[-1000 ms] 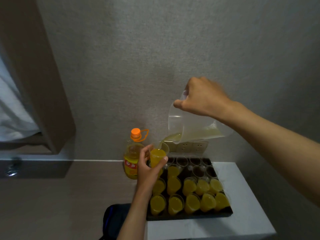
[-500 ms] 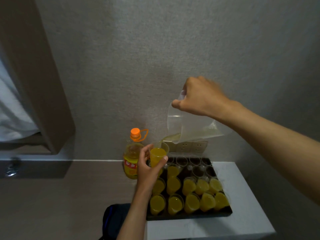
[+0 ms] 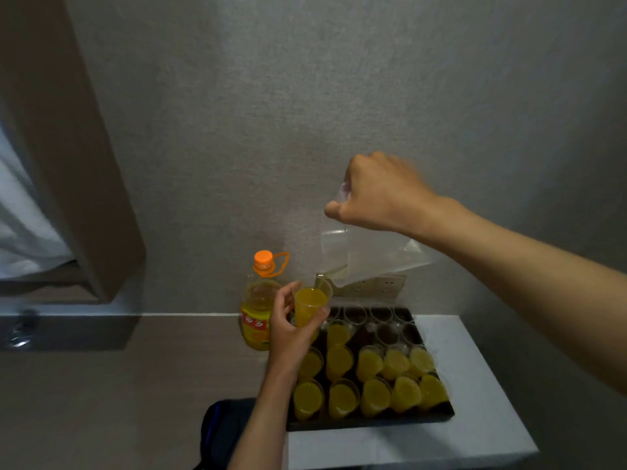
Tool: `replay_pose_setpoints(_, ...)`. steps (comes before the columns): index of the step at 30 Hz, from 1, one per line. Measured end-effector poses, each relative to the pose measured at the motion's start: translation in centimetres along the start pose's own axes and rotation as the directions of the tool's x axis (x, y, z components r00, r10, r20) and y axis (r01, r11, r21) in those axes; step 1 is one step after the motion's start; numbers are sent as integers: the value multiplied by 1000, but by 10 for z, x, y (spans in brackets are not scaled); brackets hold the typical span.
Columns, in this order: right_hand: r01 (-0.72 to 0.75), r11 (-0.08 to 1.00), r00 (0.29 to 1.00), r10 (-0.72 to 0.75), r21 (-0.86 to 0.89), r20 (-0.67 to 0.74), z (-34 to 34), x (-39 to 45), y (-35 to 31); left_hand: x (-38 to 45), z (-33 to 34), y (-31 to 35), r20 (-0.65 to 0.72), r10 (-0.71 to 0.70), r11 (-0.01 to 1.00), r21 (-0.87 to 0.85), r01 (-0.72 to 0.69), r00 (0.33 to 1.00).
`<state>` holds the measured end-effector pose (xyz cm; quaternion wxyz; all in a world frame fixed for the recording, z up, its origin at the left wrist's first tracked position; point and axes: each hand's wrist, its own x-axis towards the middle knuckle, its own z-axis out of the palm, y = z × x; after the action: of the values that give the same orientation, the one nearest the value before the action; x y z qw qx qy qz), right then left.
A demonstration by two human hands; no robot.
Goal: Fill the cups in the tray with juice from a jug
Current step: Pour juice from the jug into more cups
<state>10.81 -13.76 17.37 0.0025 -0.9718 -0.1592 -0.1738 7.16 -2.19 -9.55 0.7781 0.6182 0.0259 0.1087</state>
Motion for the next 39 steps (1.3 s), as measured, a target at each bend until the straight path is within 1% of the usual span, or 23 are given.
replay_pose_setpoints(13, 142, 983, 990, -142, -116, 4, 7, -5, -23, -3, 5, 3, 4, 7, 1000, 4, -7, 1000)
replay_pose_setpoints(18, 172, 978, 985, -170, -115, 24, 9, -8, -26, -4, 7, 1, 3, 8, 1000, 2, -8, 1000)
replay_pose_setpoints(28, 206, 971, 979, -206, -124, 15, 13, -12, -26, -5, 10, -1, 11, 22, 1000, 12, -22, 1000)
replay_pose_setpoints(39, 195, 973, 980, -198, -120, -10, 17, -13, -24, -4, 11, 0, 23, 17, 999, 31, -18, 1000)
